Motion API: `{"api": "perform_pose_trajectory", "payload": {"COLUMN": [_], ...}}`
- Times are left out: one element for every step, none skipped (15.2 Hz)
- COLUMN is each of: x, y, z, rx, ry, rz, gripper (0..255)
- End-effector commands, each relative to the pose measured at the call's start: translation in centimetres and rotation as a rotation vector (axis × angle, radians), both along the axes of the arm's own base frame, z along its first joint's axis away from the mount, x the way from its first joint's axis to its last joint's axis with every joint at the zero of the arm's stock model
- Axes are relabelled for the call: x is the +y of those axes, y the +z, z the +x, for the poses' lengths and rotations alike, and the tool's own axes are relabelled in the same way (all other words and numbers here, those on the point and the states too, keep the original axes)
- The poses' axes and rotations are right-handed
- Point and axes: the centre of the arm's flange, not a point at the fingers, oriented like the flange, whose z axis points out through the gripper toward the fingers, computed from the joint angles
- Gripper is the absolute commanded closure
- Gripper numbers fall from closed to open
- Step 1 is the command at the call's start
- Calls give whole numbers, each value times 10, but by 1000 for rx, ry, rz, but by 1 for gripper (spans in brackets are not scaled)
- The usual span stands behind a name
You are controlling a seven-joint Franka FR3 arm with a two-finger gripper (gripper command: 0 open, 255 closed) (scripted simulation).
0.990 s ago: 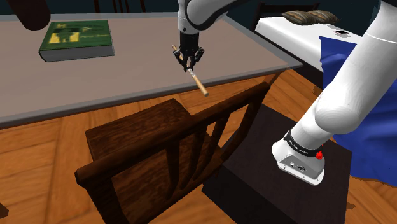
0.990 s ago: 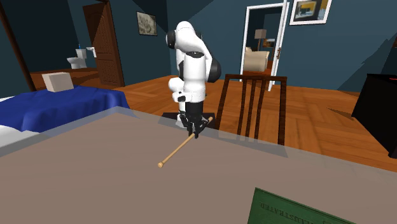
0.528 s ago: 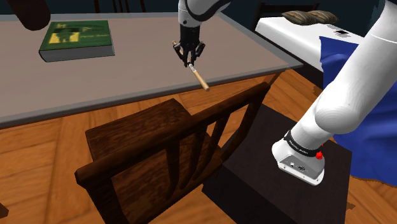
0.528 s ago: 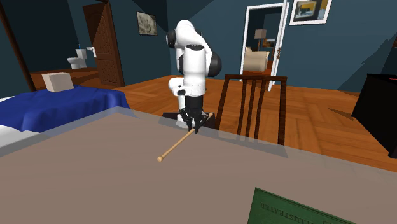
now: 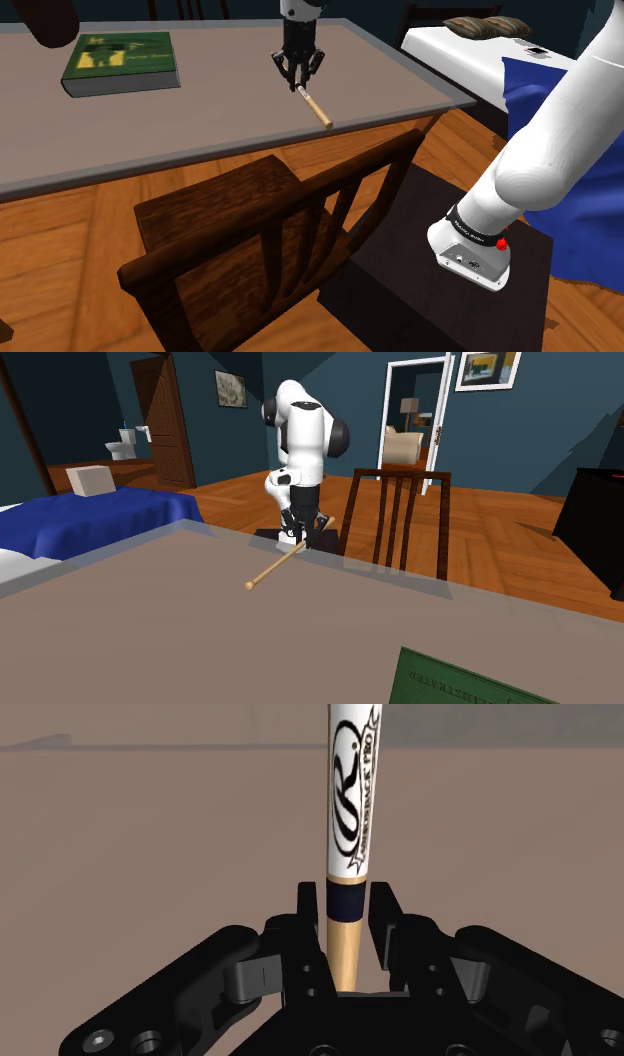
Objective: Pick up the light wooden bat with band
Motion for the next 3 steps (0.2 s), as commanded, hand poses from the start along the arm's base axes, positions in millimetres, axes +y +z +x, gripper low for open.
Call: {"api": "perform_pose_trajectory", "payload": {"x": [0,0,0], "y": [10,11,11], "z": [0,-1,-1], "rx": [0,0,0], "ry": [0,0,0], "rz": [0,0,0], "gripper": [255,255,255]}}
